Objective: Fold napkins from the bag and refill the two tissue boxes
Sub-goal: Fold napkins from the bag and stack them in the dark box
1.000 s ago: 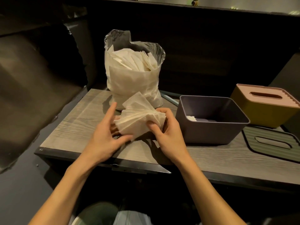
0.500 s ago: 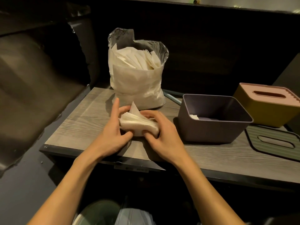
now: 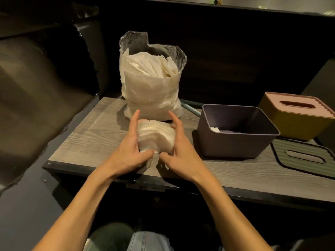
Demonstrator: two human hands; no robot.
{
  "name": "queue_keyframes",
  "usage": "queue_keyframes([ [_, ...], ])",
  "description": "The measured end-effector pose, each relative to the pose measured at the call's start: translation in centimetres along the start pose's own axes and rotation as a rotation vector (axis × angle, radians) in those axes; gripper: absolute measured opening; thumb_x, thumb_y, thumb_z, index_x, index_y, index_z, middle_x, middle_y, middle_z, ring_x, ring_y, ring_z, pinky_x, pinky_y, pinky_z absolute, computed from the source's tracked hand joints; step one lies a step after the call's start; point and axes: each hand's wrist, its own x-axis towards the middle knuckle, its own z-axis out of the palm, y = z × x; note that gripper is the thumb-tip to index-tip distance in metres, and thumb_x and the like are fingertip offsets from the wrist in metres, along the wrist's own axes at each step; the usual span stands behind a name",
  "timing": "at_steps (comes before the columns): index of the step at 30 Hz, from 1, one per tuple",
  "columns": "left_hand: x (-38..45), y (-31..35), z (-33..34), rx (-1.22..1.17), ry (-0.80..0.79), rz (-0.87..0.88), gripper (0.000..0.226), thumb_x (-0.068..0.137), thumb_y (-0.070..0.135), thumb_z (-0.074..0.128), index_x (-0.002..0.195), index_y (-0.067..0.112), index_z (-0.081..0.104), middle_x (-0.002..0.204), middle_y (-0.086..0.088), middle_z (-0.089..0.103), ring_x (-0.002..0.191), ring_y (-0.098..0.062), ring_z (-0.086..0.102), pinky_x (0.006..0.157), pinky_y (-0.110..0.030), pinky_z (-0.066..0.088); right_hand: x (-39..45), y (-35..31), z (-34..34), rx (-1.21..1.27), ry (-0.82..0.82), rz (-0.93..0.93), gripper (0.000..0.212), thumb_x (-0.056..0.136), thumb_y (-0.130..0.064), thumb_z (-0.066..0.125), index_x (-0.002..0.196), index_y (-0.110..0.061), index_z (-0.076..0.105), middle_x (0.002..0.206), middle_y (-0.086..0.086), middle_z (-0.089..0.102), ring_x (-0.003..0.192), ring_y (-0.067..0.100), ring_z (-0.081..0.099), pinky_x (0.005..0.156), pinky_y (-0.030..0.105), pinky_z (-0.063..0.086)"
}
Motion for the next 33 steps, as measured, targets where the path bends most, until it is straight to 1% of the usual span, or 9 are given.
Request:
queue_keyframes([
  [3,-0.3,0.4,-0.2,0.045,0.098,0.05,0.087,0.081,0.026,0.065,0.149,0.047,0.015,0.132,0.02,0.042,0.118,0.014,0.049,0.098,-0.006,0.04,0.0,0.3,-0.2,0.127,0.07,-0.009,0.102,0.081,0.002,0.064,0.155,-0.05,0.015,0.129,-0.01,0.057,0.094,0.028,0.069,0.088,0.044,0.06],
  [7,-0.5,-0.4,-0.6,0.15,0.179,0.073,0.057,0.075,0.025,0.058,0.133,0.03,0.055,0.125,0.008,0.046,0.118,0.001,0.05,0.099,-0.027,0.05,-0.2,0.3,-0.2,-0.033,0.071,-0.075,0.074,0.08,0.0,0.06,0.139,-0.044,0.047,0.134,-0.013,0.049,0.108,0.007,0.056,0.087,0.029,0.05],
  [11,-0.5,0.0,-0.5,0.156,0.2,0.02,0.052,0.072,0.021,0.058,0.123,0.029,0.047,0.118,0.007,0.049,0.1,-0.003,0.055,0.083,-0.031,0.053,-0.4,0.0,-0.1,-0.059,0.084,-0.045,0.06,0.083,-0.004,0.061,0.128,-0.042,0.049,0.131,-0.017,0.047,0.106,0.004,0.054,0.077,0.026,0.049],
  [18,-0.4,-0.5,0.0,0.151,0.031,0.111,0.103,0.072,0.019,0.066,0.15,0.044,0.004,0.133,0.017,0.04,0.114,-0.008,0.057,0.098,-0.018,0.046,-0.2,0.0,0.3,-0.093,-0.088,-0.043,0.102,0.077,-0.005,0.069,0.149,-0.049,0.013,0.139,-0.009,0.039,0.128,0.017,0.048,0.111,0.046,0.043],
  [21,-0.5,0.1,-0.5,-0.108,0.15,0.129,0.089,0.077,0.031,0.07,0.15,0.044,0.02,0.129,0.004,0.051,0.111,-0.011,0.06,0.091,-0.023,0.051,0.0,0.4,0.1,0.004,0.098,-0.016,0.094,0.083,0.004,0.063,0.152,-0.042,0.019,0.13,-0.007,0.05,0.12,0.01,0.055,0.108,0.04,0.048],
  [24,0.5,1.1,0.6,-0.43,0.368,-0.103,0.063,0.095,0.041,0.066,0.148,0.039,0.032,0.124,0.003,0.056,0.115,-0.015,0.063,0.089,-0.027,0.053,0.0,0.4,-0.2,0.053,0.155,-0.024,0.086,0.088,0.009,0.058,0.154,-0.036,0.023,0.122,-0.009,0.055,0.1,0.012,0.063,0.09,0.032,0.056],
  [27,1.5,1.8,3.1,-0.316,0.53,-0.214,0.059,0.089,0.055,0.064,0.143,0.041,0.045,0.134,0.001,0.059,0.122,-0.022,0.061,0.099,-0.049,0.055,0.2,0.4,-0.3,0.097,0.125,0.012,0.089,0.09,0.006,0.063,0.155,-0.036,0.019,0.126,-0.016,0.049,0.109,-0.008,0.058,0.089,0.016,0.052],
  [29,1.8,2.1,4.2,-0.305,0.668,-0.192,0.05,0.094,0.042,0.06,0.143,0.034,0.051,0.132,0.005,0.061,0.122,-0.019,0.06,0.103,-0.05,0.053,0.3,0.4,-0.1,0.133,0.143,0.036,0.084,0.094,-0.004,0.066,0.155,-0.039,0.02,0.131,-0.018,0.048,0.117,-0.01,0.056,0.099,0.017,0.049],
  [33,1.5,2.4,4.1,-0.557,0.45,-0.161,0.049,0.088,0.06,0.061,0.135,0.047,0.049,0.142,-0.003,0.058,0.131,-0.022,0.058,0.112,-0.05,0.046,0.3,0.3,0.3,0.05,0.122,0.051,0.082,0.096,-0.017,0.066,0.155,-0.043,0.015,0.146,-0.006,0.05,0.13,0.005,0.054,0.113,0.034,0.045],
])
